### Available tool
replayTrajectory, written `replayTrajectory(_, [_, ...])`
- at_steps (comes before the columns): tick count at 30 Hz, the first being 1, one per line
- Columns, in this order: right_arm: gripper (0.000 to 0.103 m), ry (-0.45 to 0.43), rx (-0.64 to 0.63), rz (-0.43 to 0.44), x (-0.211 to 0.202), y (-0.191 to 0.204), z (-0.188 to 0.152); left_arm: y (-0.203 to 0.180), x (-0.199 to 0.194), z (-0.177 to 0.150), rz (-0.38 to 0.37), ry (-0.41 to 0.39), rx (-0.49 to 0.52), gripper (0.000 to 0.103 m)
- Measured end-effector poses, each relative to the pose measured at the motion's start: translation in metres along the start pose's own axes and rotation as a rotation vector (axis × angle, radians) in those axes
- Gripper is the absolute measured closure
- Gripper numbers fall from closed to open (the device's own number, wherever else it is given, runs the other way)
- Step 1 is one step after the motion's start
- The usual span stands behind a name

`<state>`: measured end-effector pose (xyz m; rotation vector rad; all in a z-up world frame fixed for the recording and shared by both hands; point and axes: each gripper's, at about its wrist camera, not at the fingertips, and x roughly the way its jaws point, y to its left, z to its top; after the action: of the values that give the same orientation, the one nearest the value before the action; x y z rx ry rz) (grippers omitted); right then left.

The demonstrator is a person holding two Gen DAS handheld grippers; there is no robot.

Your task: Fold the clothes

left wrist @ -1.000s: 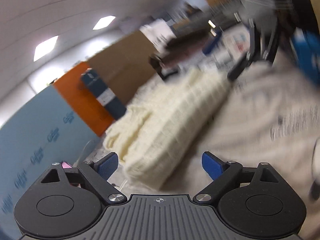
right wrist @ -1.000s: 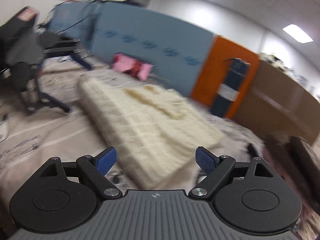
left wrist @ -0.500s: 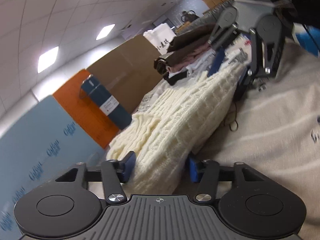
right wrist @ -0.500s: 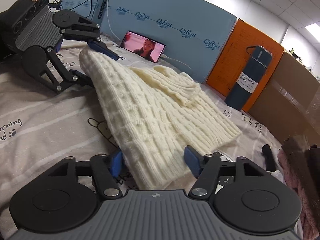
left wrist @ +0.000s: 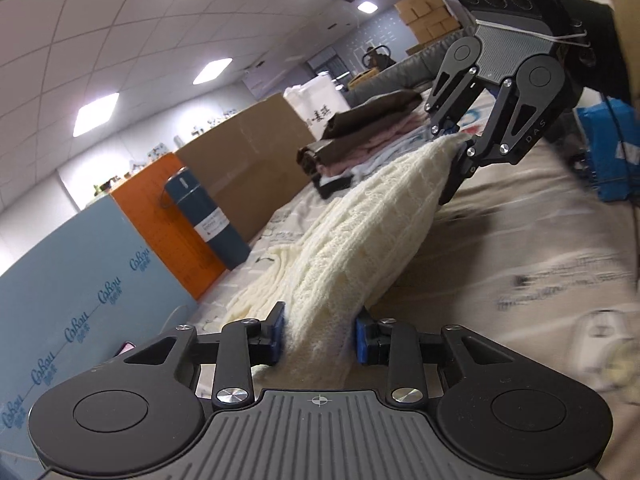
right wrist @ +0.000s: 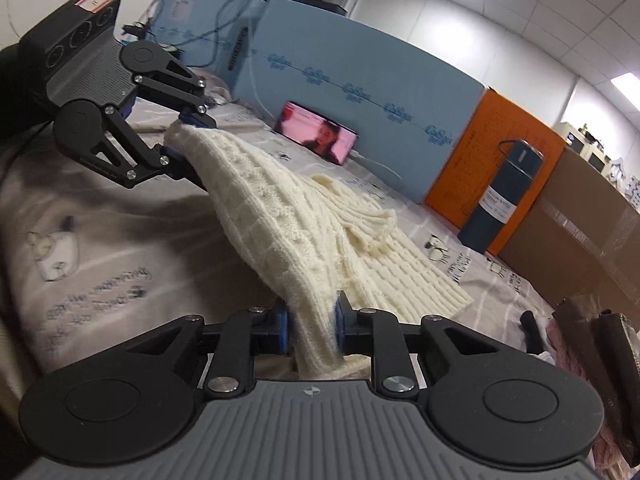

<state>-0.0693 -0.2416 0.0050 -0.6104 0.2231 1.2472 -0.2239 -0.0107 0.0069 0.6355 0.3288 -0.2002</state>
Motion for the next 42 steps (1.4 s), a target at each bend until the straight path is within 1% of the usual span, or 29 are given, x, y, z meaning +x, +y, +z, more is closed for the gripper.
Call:
replayTrajectory(3, [0.084,-0.024,0.013,0.018,-0.013,0.008,0.002,0.006,-0.004,0.0,-0.018,-0.008,-0.05,0.07])
replayTrajectory(6, [0.084,-0.06,0.114,0.059,-0.007,-0.009,-0.001,0.018,0.004,-0.002,-0.02,-0.014,-0.132,0.065])
replayTrajectory(9, [0.084,-0.104,0.219,0.108,-0.001,-0.028,-0.004,0.033,0.01,-0.004,-0.012,-0.037,-0.227,0.06])
replayTrajectory(14, [0.084,-0.184,0.351,0.135,0.008,-0.059,-0.003,0.058,0.025,-0.002,0.023,-0.071,-0.371,0.051])
replayTrajectory(15, [0.084,-0.191,0.375,0.13,0.012,-0.065,-0.002,0.064,0.029,-0.002,0.026,-0.076,-0.408,0.049])
replayTrajectory(18, [0.084,-0.194,0.466,0.094,0.023,-0.078,0.001,0.081,0.043,-0.004,0.035,-0.085,-0.522,0.049])
replayTrajectory(20, [0.084,-0.199,0.511,0.071,0.028,-0.083,0.004,0.09,0.051,-0.005,0.049,-0.089,-0.572,0.049])
replayTrajectory(23, [0.084,-0.212,0.593,0.041,0.033,-0.095,0.006,0.1,0.065,-0.002,0.067,-0.098,-0.605,0.049])
replayTrajectory(26, [0.084,-0.2,0.685,-0.005,0.041,-0.106,0.006,0.106,0.079,-0.001,0.1,-0.106,-0.621,0.045])
replayTrajectory(29, [0.084,-0.178,0.73,-0.05,0.05,-0.112,0.006,0.109,0.095,-0.005,0.13,-0.085,-0.663,0.038])
replayTrajectory(30, [0.084,-0.174,0.736,-0.059,0.052,-0.113,0.006,0.11,0.1,-0.007,0.137,-0.076,-0.677,0.033])
replayTrajectory(31, [0.084,-0.17,0.742,-0.067,0.054,-0.114,0.005,0.112,0.1,-0.009,0.147,-0.079,-0.696,0.024])
replayTrajectory(35, [0.082,-0.177,0.782,-0.088,0.06,-0.119,0.001,0.12,0.089,-0.017,0.192,-0.12,-0.785,0.01])
replayTrajectory(36, [0.082,-0.175,0.792,-0.102,0.062,-0.119,0.0,0.122,0.086,-0.018,0.202,-0.129,-0.801,0.003])
replayTrajectory(38, [0.081,-0.176,0.813,-0.124,0.067,-0.12,-0.002,0.122,0.085,-0.02,0.211,-0.134,-0.818,0.002])
replayTrajectory(41, [0.078,-0.186,0.85,-0.135,0.073,-0.123,-0.006,0.12,0.093,-0.024,0.201,-0.089,-0.83,0.002])
replayTrajectory(42, [0.074,-0.189,0.864,-0.138,0.074,-0.124,-0.008,0.119,0.097,-0.026,0.2,-0.07,-0.839,0.002])
